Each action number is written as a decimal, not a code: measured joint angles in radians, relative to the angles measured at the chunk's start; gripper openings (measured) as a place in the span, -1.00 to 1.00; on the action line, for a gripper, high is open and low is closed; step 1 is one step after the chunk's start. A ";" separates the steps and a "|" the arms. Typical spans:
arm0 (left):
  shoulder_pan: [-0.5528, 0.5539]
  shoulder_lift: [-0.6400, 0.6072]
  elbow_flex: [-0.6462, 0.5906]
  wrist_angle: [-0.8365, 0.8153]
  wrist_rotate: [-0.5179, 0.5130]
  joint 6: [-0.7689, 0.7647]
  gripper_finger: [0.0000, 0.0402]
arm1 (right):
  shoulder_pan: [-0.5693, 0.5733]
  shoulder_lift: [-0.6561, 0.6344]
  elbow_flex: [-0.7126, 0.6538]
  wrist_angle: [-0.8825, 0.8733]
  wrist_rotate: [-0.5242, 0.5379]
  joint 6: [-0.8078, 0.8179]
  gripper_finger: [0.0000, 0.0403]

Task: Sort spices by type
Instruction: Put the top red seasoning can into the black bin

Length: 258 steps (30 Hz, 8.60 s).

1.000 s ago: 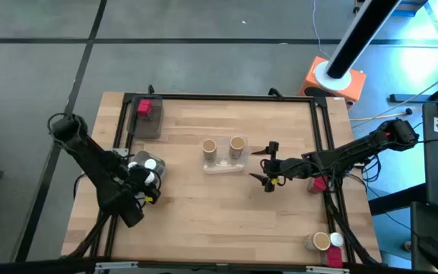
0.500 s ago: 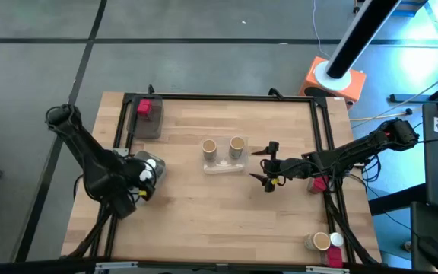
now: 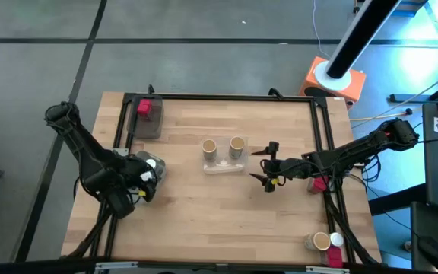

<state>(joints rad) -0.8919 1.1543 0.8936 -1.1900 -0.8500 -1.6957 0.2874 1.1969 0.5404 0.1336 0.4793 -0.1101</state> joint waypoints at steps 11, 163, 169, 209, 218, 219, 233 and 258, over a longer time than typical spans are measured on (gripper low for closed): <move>0.208 0.000 -0.001 0.539 -0.089 0.756 0.26 | 0.000 0.000 0.000 0.004 -0.085 0.040 0.81; 0.574 0.427 -0.003 1.119 0.081 1.554 0.26 | -0.066 -0.053 0.281 -1.288 -0.472 0.894 0.64; 0.574 0.427 -0.003 1.119 0.081 1.554 0.26 | -0.066 -0.053 0.281 -1.294 -0.502 1.043 0.64; 0.599 0.427 -0.003 1.136 0.088 1.582 0.26 | 0.021 -0.053 0.282 -1.381 -0.427 1.684 0.64; 0.599 0.427 -0.004 1.141 0.088 1.582 0.26 | 0.055 -0.016 0.283 -1.426 -0.414 1.751 0.64; 0.599 0.427 -0.004 1.141 0.088 1.582 0.26 | 0.055 -0.014 0.283 -1.412 -0.404 1.745 0.64; 0.599 0.427 -0.004 1.143 0.088 1.584 0.26 | 0.053 -0.007 0.280 -1.366 -0.357 1.673 0.64; 0.599 0.427 -0.004 1.141 0.088 1.588 0.26 | 0.053 0.045 0.281 -1.392 -0.377 1.630 0.64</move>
<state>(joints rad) -0.2928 1.5814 0.8898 -0.0490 -0.7616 -0.1072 0.3401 1.2421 0.8211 -1.2585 0.1024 1.5203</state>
